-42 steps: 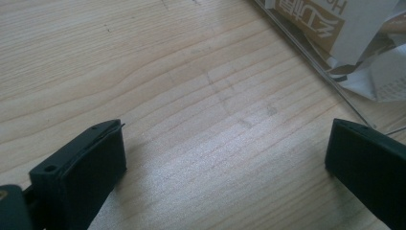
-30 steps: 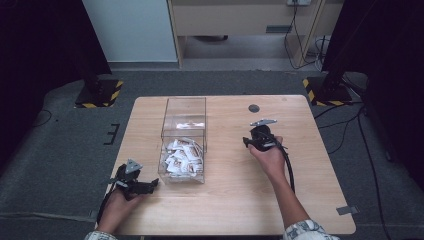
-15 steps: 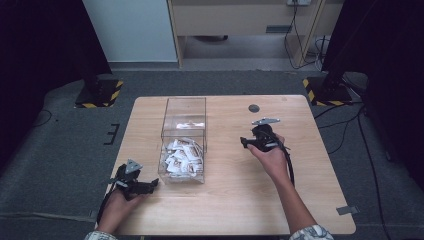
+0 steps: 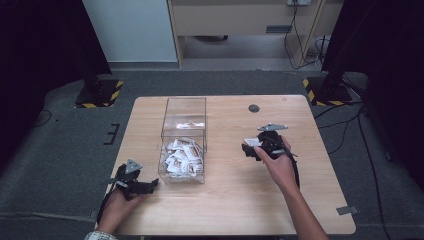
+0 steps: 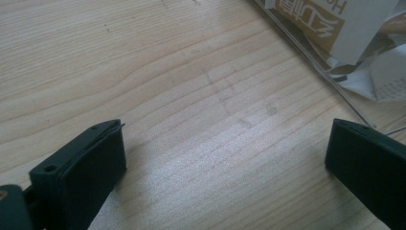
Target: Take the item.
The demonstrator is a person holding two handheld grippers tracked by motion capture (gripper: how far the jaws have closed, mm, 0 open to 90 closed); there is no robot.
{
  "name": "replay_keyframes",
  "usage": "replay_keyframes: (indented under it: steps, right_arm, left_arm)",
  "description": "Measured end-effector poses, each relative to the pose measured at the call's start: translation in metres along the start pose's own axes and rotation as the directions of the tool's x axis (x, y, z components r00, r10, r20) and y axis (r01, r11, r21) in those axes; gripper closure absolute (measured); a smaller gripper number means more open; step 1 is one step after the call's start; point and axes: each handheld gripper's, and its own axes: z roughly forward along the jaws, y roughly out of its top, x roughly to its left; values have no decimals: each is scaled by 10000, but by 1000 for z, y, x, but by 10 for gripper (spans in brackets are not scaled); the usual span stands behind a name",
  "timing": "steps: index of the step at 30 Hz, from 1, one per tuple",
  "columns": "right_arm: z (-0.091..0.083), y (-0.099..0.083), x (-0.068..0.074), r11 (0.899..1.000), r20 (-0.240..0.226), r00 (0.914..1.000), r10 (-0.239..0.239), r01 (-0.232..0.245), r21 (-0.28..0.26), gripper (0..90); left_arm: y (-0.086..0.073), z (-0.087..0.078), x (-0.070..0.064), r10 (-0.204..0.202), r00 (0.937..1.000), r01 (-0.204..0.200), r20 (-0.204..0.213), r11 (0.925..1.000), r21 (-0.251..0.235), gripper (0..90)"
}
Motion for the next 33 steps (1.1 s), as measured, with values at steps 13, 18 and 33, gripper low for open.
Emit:
replay_keyframes:
  steps: [13, 18, 33]
  right_arm:
    - [-20, -32, 0, 10000, -342, 9994, -69, 69, 10, 64]
    - [-30, -48, 1, 9999, -442, 9990, -122, 127, 115, 65]
    - [-18, -90, 19, 9956, -785, 9967, -225, 295, 890, 66]
  left_arm:
    - [0, 0, 0, 2, 10000, -2, -2, 10000, 2, 0]
    - [0, 0, 0, 1, 10000, -1, -3, 10000, 0, 0]
    - [0, 0, 0, 2, 10000, -2, -2, 10000, 1, 0]
